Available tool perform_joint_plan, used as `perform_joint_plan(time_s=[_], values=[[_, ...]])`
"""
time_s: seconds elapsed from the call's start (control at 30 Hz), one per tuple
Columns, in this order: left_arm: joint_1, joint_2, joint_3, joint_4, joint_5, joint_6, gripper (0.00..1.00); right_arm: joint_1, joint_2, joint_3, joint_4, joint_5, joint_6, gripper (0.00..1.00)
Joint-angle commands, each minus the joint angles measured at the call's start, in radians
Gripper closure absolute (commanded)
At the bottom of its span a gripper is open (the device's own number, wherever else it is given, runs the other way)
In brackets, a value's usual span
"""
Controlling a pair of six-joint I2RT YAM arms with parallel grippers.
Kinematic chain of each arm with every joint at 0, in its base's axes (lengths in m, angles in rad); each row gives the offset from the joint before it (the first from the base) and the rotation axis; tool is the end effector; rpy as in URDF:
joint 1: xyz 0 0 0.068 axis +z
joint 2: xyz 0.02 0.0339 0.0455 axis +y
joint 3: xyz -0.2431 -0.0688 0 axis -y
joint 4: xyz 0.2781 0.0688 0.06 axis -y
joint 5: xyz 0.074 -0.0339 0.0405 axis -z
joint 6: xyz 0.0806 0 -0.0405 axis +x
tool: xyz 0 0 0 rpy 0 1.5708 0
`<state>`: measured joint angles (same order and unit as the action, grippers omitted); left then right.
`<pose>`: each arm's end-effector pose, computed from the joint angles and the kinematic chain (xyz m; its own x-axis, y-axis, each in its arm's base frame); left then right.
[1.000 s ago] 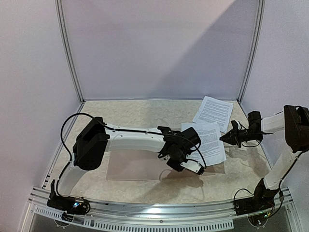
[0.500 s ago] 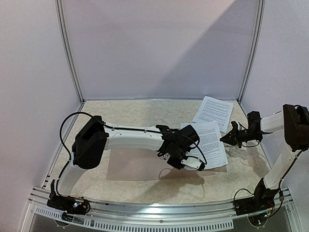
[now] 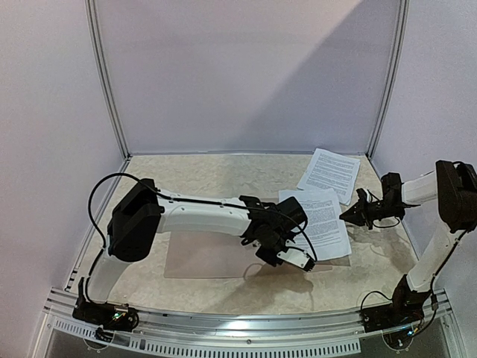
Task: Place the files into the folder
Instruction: Pass from the right arm to the left, then pass from the left arm to the right
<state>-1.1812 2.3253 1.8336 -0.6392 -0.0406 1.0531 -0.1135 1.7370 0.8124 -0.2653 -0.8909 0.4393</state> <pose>0.2027 -0.4852 0.0724 0.6274 0.7579 -0.1788 0.7528 -0.5316 0.3882 0.3270 0.0258 0.0516 -0.9267 0.3748 -0.0294 0.1968 0.5503 0.8115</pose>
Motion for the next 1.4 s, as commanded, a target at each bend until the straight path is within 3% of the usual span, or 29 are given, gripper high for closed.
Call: perform_joint_plan(time_s=[0.0, 0.23, 0.33, 0.5, 0.53, 0.6, 0.77, 1.2, 1.27, 1.37], values=[[-0.021, 0.04, 0.017, -0.006, 0.011, 0.005, 0.78, -0.002, 0.022, 0.023, -0.004, 0.011, -0.011, 1.0], [-0.022, 0.046, 0.015, -0.008, 0.008, 0.001, 1.0, -0.002, 0.028, 0.019, -0.002, 0.015, -0.011, 1.0], [-0.017, 0.031, 0.025, 0.012, 0.005, -0.024, 1.0, -0.001, 0.027, 0.022, -0.016, 0.05, -0.013, 0.99], [0.006, 0.011, 0.102, -0.008, 0.033, -0.07, 1.0, -0.002, 0.005, 0.049, -0.103, 0.214, -0.04, 0.7], [0.011, 0.008, 0.119, -0.01, 0.052, -0.079, 1.0, -0.001, -0.005, 0.05, -0.113, 0.237, -0.042, 0.58], [0.022, 0.0, 0.148, -0.016, 0.077, -0.095, 1.0, -0.002, -0.03, 0.048, -0.129, 0.266, -0.046, 0.45], [0.037, -0.013, 0.191, 0.0, 0.081, -0.112, 1.0, -0.001, -0.099, 0.031, -0.18, 0.246, -0.052, 0.31], [0.057, -0.046, 0.253, -0.004, 0.096, -0.149, 1.0, -0.012, -0.063, 0.008, -0.259, 0.074, -0.098, 0.21], [0.055, -0.044, 0.254, -0.004, 0.096, -0.15, 1.0, -0.012, -0.048, 0.0, -0.244, 0.028, -0.097, 0.25], [0.054, -0.043, 0.253, -0.001, 0.094, -0.146, 1.0, -0.012, -0.039, -0.019, -0.21, -0.038, -0.076, 0.42]])
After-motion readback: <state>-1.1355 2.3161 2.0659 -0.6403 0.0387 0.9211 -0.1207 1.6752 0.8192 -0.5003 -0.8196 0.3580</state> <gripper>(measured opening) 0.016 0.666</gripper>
